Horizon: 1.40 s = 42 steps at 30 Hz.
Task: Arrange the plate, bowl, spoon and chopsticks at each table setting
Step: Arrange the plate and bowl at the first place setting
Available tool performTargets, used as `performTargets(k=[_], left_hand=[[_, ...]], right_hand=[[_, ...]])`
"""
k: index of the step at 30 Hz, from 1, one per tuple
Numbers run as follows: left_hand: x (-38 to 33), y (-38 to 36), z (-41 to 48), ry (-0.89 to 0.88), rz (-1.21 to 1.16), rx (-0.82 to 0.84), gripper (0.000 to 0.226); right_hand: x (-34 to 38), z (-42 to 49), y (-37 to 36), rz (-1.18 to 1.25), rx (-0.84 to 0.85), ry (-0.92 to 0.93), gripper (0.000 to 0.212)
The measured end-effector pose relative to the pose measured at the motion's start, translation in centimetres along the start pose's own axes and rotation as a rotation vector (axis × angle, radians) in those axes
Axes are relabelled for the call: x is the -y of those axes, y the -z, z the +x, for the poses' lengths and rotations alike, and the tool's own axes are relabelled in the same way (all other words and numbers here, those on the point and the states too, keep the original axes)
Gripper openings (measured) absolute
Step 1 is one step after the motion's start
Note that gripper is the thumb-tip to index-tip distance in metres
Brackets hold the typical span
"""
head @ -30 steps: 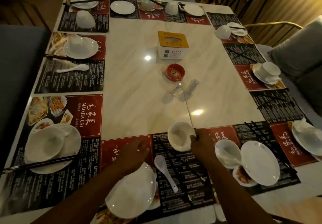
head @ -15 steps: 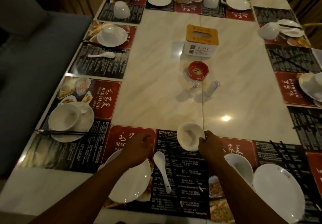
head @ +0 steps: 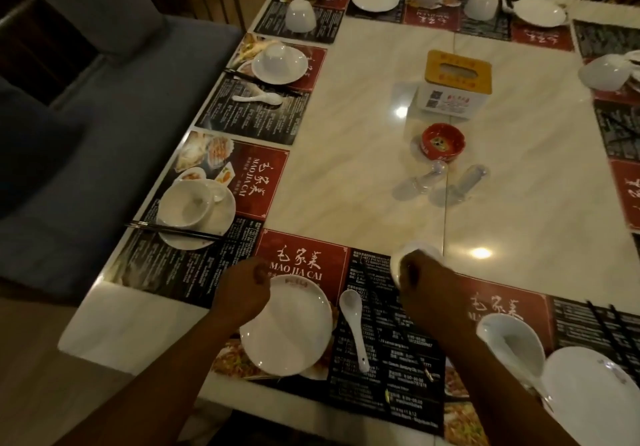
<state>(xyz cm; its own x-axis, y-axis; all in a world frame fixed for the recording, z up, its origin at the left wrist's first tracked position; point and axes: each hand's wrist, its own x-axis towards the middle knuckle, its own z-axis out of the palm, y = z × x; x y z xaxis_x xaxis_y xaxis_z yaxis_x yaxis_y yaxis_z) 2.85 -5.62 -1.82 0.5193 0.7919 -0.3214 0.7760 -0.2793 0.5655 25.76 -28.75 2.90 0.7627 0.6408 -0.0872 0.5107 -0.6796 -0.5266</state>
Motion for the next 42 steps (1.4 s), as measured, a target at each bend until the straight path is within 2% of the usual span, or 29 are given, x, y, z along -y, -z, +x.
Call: performTargets(k=[2, 4, 5, 8, 11, 14, 18, 27, 42], left_hand=[[1.6, 0.6, -0.3, 0.054, 0.049, 0.001, 0.011], [3.2, 1.0, -0.7, 0.090, 0.047, 0.045, 0.007], [3.8, 1.1, -0.9, 0.091, 0.024, 0.076, 0.009], [4.9, 1.2, -1.4, 0.027, -0.085, 0.194, 0.031], [5.3, 0.9, -1.2, -0.030, -0.096, 0.263, 0.039], [5.9, 0.7, -0.7, -0.029, -0.092, 0.299, 0.035], [6.9, 0.8, -0.4, -0.048, -0.136, 0.379, 0.036], [8.9, 1.1, 0.5, -0.089, -0.193, 0.423, 0.038], [9.0, 1.5, 0.6, -0.094, -0.205, 0.447, 0.045]], right_hand=[[1.8, -1.5, -2.2, 0.034, 0.174, 0.017, 0.011], [3.1, -3.3, -5.0, 0.018, 0.324, -0.024, 0.008], [3.6, -4.2, -6.3, -0.002, 0.374, -0.056, 0.003], [4.7, -6.9, -10.0, -0.024, 0.432, -0.138, 0.016], [5.6, -9.1, -12.2, 0.086, 0.360, -0.237, 0.016], [6.4, -9.8, -13.7, 0.117, 0.269, -0.372, 0.023], [7.0, -10.3, -14.5, 0.097, 0.212, -0.492, 0.018], [7.5, -11.6, -15.0, 0.167, 0.130, -0.529, 0.011], [7.2, -11.3, -15.6, 0.157, 0.123, -0.552, 0.009]])
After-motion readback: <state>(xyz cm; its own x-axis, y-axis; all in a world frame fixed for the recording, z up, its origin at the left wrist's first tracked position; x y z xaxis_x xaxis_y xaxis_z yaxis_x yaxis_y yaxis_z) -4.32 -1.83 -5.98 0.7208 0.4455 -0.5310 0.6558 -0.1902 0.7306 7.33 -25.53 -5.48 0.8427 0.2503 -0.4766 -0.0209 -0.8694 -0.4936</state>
